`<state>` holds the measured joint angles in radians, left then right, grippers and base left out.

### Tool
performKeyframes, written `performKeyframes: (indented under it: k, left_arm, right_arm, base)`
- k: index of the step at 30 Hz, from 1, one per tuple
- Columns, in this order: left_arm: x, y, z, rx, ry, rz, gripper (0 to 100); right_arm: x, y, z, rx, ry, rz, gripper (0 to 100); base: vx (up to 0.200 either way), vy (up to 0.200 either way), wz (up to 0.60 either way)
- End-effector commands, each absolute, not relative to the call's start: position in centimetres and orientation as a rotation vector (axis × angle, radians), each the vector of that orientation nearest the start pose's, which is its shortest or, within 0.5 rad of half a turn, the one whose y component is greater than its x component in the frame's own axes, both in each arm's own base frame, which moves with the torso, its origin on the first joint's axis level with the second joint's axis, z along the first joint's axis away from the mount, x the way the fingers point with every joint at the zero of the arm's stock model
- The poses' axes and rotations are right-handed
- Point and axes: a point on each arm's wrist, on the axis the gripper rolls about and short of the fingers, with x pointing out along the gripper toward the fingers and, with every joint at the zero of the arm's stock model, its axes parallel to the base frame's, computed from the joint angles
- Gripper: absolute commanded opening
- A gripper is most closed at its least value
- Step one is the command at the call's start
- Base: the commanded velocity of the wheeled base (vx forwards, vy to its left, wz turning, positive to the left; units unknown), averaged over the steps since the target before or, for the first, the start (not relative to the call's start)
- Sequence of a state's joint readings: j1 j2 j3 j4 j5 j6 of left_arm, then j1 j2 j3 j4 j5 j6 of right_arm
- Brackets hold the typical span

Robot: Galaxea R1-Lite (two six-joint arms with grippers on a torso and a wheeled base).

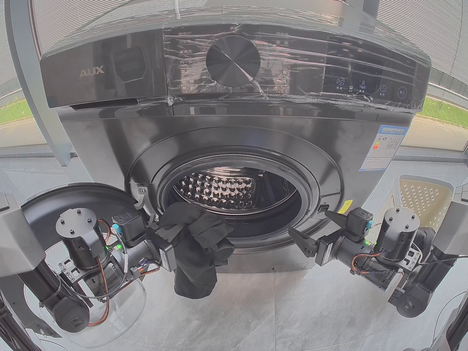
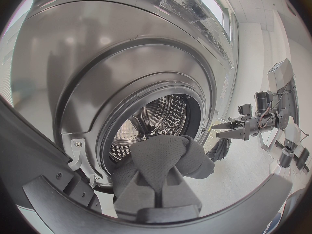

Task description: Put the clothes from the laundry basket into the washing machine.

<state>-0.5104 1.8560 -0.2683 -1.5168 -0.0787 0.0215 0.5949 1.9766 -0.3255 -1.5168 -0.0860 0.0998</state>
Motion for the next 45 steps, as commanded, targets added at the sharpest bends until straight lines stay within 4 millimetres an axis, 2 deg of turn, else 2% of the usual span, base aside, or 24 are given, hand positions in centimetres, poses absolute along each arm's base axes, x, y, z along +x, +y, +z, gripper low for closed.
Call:
performKeyframes:
  k: [1,6,23,28,32,34,39,45]
  left_arm:
    - [22.6,-12.8,10.4,0.037,0.068,-0.590,0]
    - [22.6,-12.9,10.3,0.038,0.070,-0.590,0]
    - [22.6,-12.9,10.2,0.039,0.076,-0.591,0]
    - [22.2,-13.9,10.7,0.002,0.060,-0.628,0]
    - [22.8,-14.7,11.0,0.001,0.034,-0.641,0]
    - [23.9,-16.0,9.5,0.015,0.071,-0.656,0]
    - [25.3,-16.7,6.9,0.021,0.146,-0.651,0]
    - [26.3,-17.4,5.8,0.021,0.161,-0.652,0]
  right_arm:
    - [23.4,15.6,8.1,0.051,0.155,0.501,100]
    - [23.4,15.6,8.2,0.052,0.154,0.501,100]
    - [23.1,15.6,8.0,0.048,0.163,0.507,100]
    - [22.3,15.4,7.5,0.033,0.196,0.517,100]
    - [22.4,15.1,7.3,0.029,0.212,0.505,100]
    - [22.1,14.9,7.1,0.022,0.228,0.504,100]
    - [21.0,14.5,6.7,0.006,0.260,0.518,100]
    - [19.7,14.8,6.4,-0.009,0.291,0.577,100]
  base:
    - [0.200,0.000,0.00]
    - [0.200,0.000,0.00]
    - [0.000,0.000,0.00]
    - [0.000,0.000,0.00]
    - [0.000,0.000,0.00]
    - [0.000,0.000,0.00]
    - [0.000,0.000,0.00]
    - [0.000,0.000,0.00]
